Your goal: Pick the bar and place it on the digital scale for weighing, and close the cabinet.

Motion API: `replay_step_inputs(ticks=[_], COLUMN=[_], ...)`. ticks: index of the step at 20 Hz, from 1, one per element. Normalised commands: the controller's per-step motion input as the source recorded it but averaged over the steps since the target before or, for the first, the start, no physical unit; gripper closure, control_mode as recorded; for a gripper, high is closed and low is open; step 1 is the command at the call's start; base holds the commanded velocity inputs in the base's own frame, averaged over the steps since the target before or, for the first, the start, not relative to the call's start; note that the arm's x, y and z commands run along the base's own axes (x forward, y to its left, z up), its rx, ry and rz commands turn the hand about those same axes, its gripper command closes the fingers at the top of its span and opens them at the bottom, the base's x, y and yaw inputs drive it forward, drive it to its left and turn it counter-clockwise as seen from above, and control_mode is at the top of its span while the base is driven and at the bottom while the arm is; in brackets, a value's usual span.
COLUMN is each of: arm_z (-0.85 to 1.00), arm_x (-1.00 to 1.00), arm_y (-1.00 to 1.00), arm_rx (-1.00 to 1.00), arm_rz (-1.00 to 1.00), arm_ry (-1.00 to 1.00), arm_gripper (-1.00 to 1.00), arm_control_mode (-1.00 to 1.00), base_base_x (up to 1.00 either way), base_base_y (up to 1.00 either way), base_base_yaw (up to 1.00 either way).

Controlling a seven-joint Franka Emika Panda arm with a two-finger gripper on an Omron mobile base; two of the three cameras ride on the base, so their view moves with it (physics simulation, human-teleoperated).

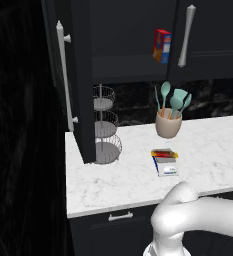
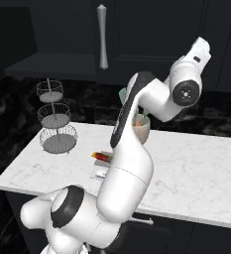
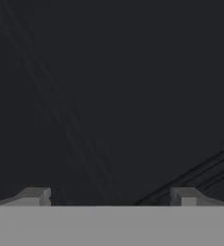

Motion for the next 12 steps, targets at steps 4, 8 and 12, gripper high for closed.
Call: replay_step_inputs(ticks=[4, 8, 12], arm_z=[-0.21, -0.07, 0.20], arm_x=[-0.61, -1.00, -1.00], arm_y=[0.13, 0.41, 0.09], arm_rx=[0.00, -0.02, -0.07], arm_rz=[-0.13, -0.01, 0.15], arm_ry=[-0.13, -0.35, -0.30], arm_gripper=[-1.00, -1.00, -1.00], arm_control_mode=[-1.00, -1.00, -1.00], base_base_x=[0.00, 0.00, 0.00], base_base_y=[0.00, 0.00, 0.00], base_base_yaw=[0.00, 0.00, 0.00])
